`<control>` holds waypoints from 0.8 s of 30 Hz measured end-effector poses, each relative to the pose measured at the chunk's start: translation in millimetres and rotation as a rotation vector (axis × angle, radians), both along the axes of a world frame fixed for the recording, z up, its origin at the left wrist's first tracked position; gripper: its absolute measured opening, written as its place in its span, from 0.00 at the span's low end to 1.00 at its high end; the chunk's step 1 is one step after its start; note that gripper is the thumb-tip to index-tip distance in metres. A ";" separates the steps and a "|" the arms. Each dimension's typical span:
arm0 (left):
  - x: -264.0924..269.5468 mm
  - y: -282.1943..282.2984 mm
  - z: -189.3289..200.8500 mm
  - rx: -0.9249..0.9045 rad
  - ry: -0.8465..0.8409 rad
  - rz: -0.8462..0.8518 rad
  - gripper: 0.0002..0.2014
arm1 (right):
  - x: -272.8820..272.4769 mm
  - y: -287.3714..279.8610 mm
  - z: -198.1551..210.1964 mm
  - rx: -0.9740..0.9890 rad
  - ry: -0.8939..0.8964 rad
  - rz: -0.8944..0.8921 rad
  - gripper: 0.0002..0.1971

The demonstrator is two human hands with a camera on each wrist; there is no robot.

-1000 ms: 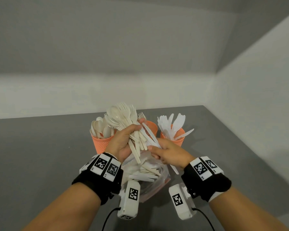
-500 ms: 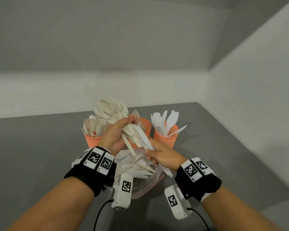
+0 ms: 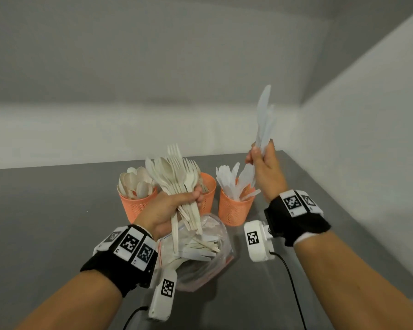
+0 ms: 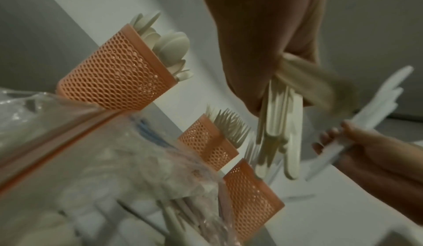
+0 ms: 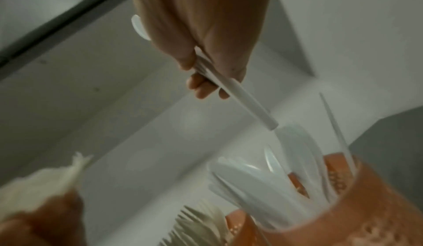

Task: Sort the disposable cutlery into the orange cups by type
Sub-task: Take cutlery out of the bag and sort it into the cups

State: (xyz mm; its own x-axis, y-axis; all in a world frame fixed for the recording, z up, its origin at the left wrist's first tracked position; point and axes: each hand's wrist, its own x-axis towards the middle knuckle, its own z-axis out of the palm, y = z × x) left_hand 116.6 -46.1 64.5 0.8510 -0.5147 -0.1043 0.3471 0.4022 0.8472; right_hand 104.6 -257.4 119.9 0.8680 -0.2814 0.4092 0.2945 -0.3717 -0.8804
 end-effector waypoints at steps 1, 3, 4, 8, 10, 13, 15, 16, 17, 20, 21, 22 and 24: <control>-2.9 -1.0 -1.3 0.023 -0.041 -0.009 0.07 | 9.1 1.5 -4.6 -0.006 0.025 -0.006 0.06; -8.4 -1.6 -2.4 0.051 -0.069 -0.016 0.06 | 24.9 4.2 -23.1 -0.014 0.128 -0.017 0.09; -11.1 -1.1 -2.0 0.065 -0.074 -0.020 0.05 | 30.5 5.4 -34.3 -0.020 0.195 -0.035 0.11; -17.6 4.5 1.6 0.128 -0.109 -0.017 0.02 | 37.9 6.2 -69.7 -0.042 0.355 -0.104 0.12; -18.2 7.3 1.9 0.157 -0.135 -0.004 0.02 | 37.0 5.1 -70.4 -0.077 0.385 -0.093 0.13; -19.7 8.7 2.8 0.183 -0.167 0.030 0.06 | 36.7 3.6 -56.7 -0.153 0.470 -0.047 0.14; -20.6 6.4 5.7 0.188 -0.185 0.073 0.07 | 34.7 5.1 -43.8 -0.159 0.415 -0.059 0.19; -20.5 4.5 6.1 0.204 -0.200 0.098 0.06 | 31.5 7.6 -36.5 -0.184 0.316 -0.099 0.23; -20.0 2.3 6.3 0.236 -0.222 0.126 0.04 | 27.0 12.5 -29.0 -0.218 0.177 -0.141 0.25; -18.2 -4.7 1.2 0.419 -0.328 0.264 0.04 | 4.0 38.8 -3.9 -0.190 -0.093 -0.070 0.23; -18.5 -7.8 0.6 0.485 -0.382 0.316 0.06 | -4.7 50.3 3.4 -0.156 -0.066 0.026 0.25; -18.3 -11.6 -0.3 0.552 -0.450 0.361 0.08 | -12.5 62.0 7.5 -0.127 0.008 0.127 0.29; -20.2 -20.0 -1.0 0.665 -0.576 0.413 0.11 | -22.1 82.3 5.1 -0.102 0.147 0.250 0.40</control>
State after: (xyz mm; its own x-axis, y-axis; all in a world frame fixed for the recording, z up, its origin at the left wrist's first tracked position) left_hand 96.4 -66.0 63.5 0.9632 -0.1504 0.2227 -0.2526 -0.2230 0.9415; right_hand 82.5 -175.1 124.9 0.9570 -0.0151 0.2897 0.2608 -0.3922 -0.8821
